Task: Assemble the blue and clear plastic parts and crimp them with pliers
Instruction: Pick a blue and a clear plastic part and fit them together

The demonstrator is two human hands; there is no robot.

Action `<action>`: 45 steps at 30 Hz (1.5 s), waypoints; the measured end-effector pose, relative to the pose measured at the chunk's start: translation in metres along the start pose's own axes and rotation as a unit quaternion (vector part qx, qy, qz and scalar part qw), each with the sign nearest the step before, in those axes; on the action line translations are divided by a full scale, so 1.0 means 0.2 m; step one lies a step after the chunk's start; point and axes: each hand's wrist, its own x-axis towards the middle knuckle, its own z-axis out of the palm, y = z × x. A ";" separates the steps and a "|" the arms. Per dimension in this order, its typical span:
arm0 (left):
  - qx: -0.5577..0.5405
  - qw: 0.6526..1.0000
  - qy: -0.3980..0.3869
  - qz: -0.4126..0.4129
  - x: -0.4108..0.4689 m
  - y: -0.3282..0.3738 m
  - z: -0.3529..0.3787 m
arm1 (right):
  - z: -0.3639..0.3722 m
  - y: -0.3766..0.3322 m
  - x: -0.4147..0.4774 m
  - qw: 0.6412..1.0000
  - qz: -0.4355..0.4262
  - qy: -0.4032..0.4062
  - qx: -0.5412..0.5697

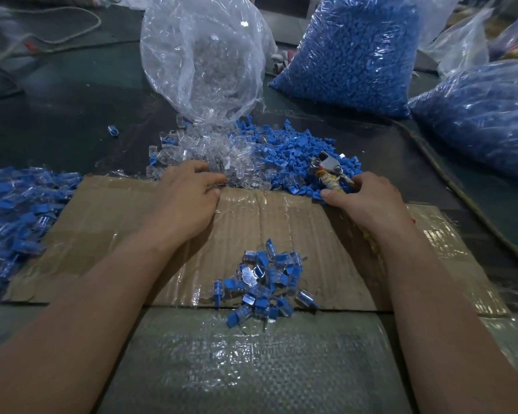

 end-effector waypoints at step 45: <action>-0.218 0.975 0.035 0.038 -0.09 0.12 -0.05 | 0.16 -0.20 -0.07 0.957 -0.244 0.076 -0.135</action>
